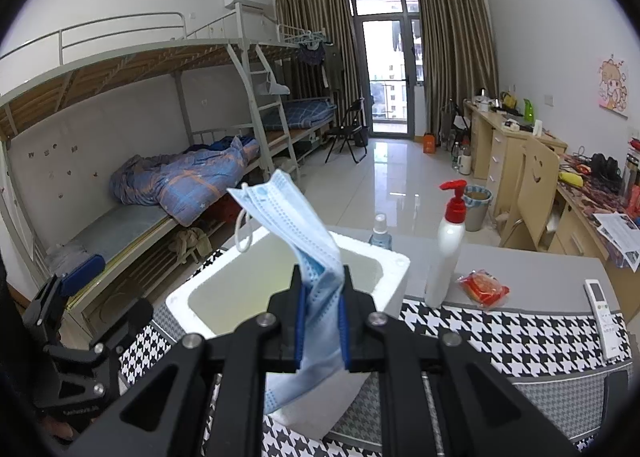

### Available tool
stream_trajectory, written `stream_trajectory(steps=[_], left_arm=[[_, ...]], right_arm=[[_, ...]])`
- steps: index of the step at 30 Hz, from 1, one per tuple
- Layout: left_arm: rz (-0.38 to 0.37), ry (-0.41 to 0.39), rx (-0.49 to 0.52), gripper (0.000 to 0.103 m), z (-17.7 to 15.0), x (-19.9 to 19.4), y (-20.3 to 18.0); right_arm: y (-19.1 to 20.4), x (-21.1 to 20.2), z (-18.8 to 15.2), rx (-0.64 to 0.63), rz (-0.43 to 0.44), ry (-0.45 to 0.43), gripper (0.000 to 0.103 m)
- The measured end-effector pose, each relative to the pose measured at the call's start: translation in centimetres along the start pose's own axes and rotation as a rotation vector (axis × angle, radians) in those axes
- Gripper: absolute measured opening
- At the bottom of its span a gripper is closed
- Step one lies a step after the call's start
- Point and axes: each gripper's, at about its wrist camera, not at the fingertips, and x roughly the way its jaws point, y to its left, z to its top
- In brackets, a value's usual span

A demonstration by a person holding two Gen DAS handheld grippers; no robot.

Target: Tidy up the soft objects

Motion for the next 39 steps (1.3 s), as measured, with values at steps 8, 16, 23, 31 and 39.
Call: stream_trajectory(steps=[8,16,23,31,39], left_arm=[[0.002,0.002,-0.013,0.102,0.0,0.0,0.6],[0.0,0.006,-0.014,0.102,-0.1,-0.1,0.9],[0.007,0.004,-0.025,0.102,-0.2,-0.2,0.8],[0.017,0.009,-0.028,0.102,-0.4,0.0,0.9],[0.025,0.011,-0.029,0.102,-0.6,0.2,0.8]], right_arm=[[0.3,1.4,0.2,0.015,0.004,0.031,0.017],[0.7,2.4,0.3,0.017,0.011,0.04,0.017],[1.4,3.9,0.3,-0.006,-0.004,0.071,0.018],[1.7,4.3,0.2,-0.008,0.025,0.078,0.07],[2.1,3.5,-0.1,-0.033,0.036,0.065,0.078]])
